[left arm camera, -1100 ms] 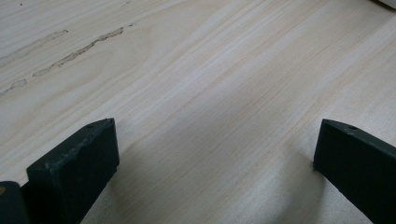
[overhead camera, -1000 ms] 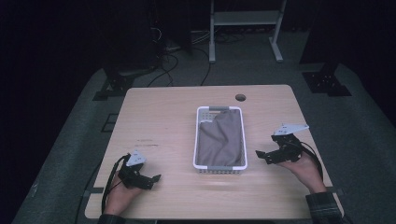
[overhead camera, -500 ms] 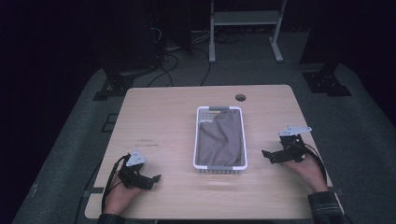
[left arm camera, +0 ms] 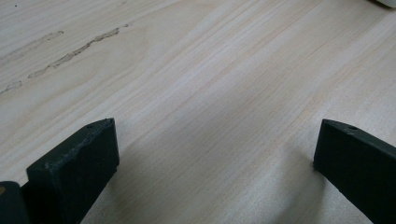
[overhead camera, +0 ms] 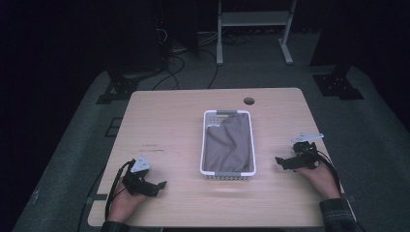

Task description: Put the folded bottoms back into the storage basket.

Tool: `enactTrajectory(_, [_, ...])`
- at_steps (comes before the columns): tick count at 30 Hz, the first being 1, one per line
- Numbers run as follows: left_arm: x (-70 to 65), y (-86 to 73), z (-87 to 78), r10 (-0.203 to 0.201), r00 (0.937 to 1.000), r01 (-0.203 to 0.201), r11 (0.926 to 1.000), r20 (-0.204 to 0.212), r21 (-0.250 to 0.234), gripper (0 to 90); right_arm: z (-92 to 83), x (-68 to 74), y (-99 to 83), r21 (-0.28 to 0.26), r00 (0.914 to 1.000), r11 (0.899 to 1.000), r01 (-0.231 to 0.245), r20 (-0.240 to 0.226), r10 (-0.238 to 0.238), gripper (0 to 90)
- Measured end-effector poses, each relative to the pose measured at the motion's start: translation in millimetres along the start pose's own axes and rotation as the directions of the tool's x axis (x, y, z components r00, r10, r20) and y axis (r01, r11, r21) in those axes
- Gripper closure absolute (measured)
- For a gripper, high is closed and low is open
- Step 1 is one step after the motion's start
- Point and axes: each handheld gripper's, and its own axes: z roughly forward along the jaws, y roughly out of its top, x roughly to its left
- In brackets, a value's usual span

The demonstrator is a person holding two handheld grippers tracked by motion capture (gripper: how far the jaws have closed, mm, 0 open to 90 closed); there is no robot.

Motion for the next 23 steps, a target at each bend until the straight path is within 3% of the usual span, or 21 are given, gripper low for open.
enactTrajectory(5, [0.0,0.0,0.0,0.0,1.0,0.0,1.0,0.0,0.0,0.0,4.6,-4.7,-5.7,0.031,0.9997,0.999,-0.023,0.001,0.023,0.0])
enactTrajectory(13, [0.0,0.0,0.0,0.001,1.0,-0.001,1.0,0.001,0.0,0.0,5.6,-7.1,-11.7,-0.025,0.9999,1.0,-0.012,0.01,0.012,0.0])
enactTrajectory(23, [0.0,0.0,0.1,0.002,1.0,-0.002,1.0,0.002,0.0,0.0,4.8,-7.5,-12.5,-0.025,0.9999,1.0,-0.014,0.009,0.014,0.0])
